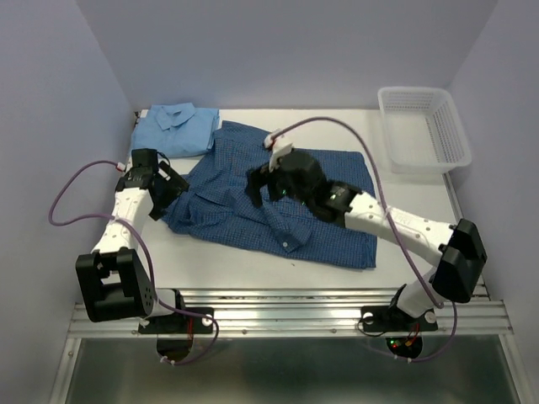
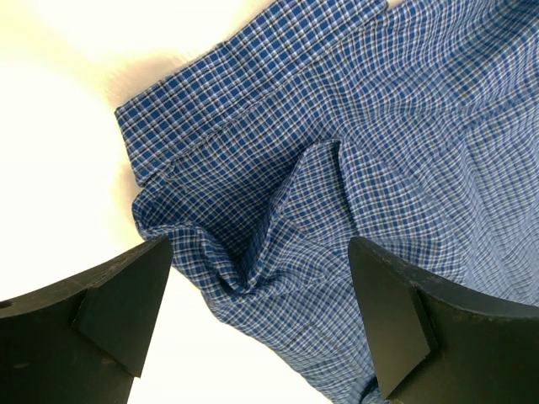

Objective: Fold and stack the long sleeve shirts
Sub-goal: Fold the shirt

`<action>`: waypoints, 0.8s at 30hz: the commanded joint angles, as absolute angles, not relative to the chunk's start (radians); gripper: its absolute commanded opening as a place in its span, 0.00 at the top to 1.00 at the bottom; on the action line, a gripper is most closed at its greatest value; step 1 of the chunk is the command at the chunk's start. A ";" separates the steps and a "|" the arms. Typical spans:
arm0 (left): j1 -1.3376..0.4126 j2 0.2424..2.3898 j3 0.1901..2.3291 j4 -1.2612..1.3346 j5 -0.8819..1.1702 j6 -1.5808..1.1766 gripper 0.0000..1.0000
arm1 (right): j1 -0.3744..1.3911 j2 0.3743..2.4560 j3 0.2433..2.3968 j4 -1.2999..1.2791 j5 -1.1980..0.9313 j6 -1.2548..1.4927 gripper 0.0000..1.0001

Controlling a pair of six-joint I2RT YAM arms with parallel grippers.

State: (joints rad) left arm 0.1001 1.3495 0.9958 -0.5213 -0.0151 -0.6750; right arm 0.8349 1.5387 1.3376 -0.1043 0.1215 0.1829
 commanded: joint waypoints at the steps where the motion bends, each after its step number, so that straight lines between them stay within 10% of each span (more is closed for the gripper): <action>1: 0.101 1.331 1.008 -0.554 -0.009 -0.588 0.01 | 1.026 1.538 1.246 -0.323 0.418 0.299 0.00; 12: 0.104 1.414 0.937 -0.482 0.129 -0.552 0.01 | 1.126 1.847 1.322 -0.991 0.963 0.807 0.00; 24: 0.104 1.402 0.940 -0.486 0.089 -0.564 0.01 | 0.700 1.763 1.292 -0.476 0.800 0.482 0.00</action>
State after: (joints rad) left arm 0.1001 1.4273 0.9409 -0.4923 0.1032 -0.5720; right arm 0.8330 1.8523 1.2781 -0.7479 0.8623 0.6186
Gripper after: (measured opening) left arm 0.986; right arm 0.998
